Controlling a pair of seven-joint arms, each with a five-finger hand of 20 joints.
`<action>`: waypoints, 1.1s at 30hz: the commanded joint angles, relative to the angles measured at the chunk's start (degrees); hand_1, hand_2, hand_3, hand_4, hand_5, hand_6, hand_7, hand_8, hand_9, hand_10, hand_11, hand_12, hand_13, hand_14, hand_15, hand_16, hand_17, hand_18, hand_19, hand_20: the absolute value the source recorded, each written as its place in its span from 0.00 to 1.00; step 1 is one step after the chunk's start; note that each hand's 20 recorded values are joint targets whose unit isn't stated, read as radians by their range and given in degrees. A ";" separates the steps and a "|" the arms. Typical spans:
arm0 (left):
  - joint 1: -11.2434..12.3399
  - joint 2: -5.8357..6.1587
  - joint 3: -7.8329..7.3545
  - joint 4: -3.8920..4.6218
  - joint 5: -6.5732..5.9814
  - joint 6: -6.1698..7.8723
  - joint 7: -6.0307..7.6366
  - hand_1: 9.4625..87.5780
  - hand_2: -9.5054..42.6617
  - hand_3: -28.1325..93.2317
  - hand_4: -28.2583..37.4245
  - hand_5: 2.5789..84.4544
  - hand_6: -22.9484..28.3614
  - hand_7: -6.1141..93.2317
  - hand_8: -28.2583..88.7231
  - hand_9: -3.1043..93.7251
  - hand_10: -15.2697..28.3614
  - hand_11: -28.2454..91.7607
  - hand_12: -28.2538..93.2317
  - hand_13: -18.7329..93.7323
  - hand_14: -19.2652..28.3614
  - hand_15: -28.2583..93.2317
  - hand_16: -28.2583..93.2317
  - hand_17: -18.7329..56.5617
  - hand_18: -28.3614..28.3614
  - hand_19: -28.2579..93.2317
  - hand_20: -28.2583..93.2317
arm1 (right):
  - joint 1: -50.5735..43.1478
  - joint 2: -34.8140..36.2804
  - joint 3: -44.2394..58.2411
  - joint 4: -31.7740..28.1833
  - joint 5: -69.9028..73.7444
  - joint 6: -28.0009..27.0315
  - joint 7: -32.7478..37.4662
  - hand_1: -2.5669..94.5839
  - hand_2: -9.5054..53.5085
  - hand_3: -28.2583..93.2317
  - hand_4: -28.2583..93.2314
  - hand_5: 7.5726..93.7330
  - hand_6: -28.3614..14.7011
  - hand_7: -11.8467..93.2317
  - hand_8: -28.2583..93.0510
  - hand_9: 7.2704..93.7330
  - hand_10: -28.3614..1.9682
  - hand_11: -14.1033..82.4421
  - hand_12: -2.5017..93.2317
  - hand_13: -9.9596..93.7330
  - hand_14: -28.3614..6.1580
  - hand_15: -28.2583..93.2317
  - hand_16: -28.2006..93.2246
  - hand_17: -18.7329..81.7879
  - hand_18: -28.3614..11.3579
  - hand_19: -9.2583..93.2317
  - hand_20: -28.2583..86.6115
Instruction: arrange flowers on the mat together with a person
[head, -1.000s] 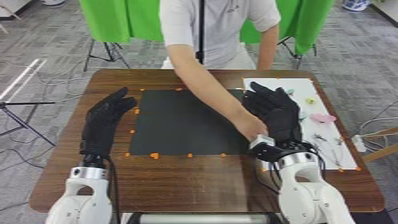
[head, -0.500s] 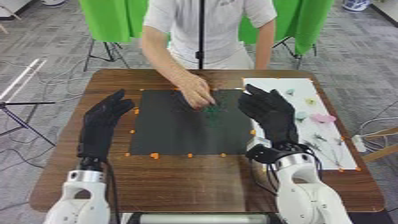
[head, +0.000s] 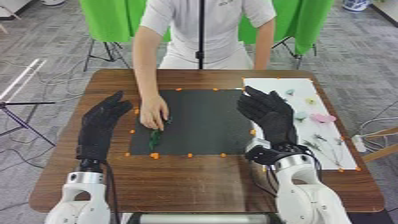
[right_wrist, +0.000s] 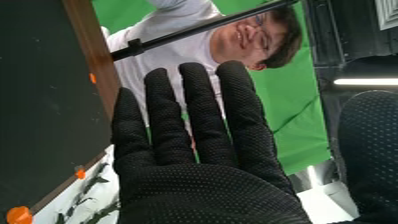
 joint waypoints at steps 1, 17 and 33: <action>0.40 -0.16 -0.22 -0.43 -0.05 0.87 -0.62 0.20 0.10 0.77 0.12 0.56 0.54 0.18 0.20 0.52 0.66 0.39 0.36 0.48 0.80 0.40 0.27 0.25 0.78 0.34 0.40 | -0.06 -0.26 -0.69 -0.34 -0.11 0.38 -0.38 0.12 0.29 0.82 0.11 0.49 0.59 0.21 0.17 0.49 0.44 0.21 0.17 0.46 0.36 0.33 0.36 0.36 0.33 0.20 0.46; -0.12 1.14 -0.05 0.23 -0.23 0.02 -0.08 0.20 0.10 0.77 0.12 0.56 0.54 0.18 0.20 0.52 0.66 0.39 0.36 0.48 0.80 0.40 0.27 0.25 0.78 0.34 0.40 | 0.65 0.14 -1.02 0.17 -0.71 -0.04 -1.07 0.14 0.27 0.83 0.11 0.50 0.60 0.22 0.17 0.50 0.44 0.21 0.17 0.46 0.37 0.33 0.36 0.36 0.34 0.19 0.46; -1.23 1.57 0.25 0.61 -0.09 -0.68 0.26 0.20 0.10 0.77 0.13 0.56 0.54 0.18 0.20 0.52 0.66 0.39 0.36 0.48 0.80 0.40 0.27 0.25 0.78 0.34 0.40 | 0.95 0.27 -1.17 0.21 -0.97 -0.77 -1.51 0.16 0.24 0.83 0.11 0.50 0.60 0.22 0.17 0.50 0.45 0.21 0.17 0.46 0.38 0.33 0.36 0.36 0.34 0.20 0.46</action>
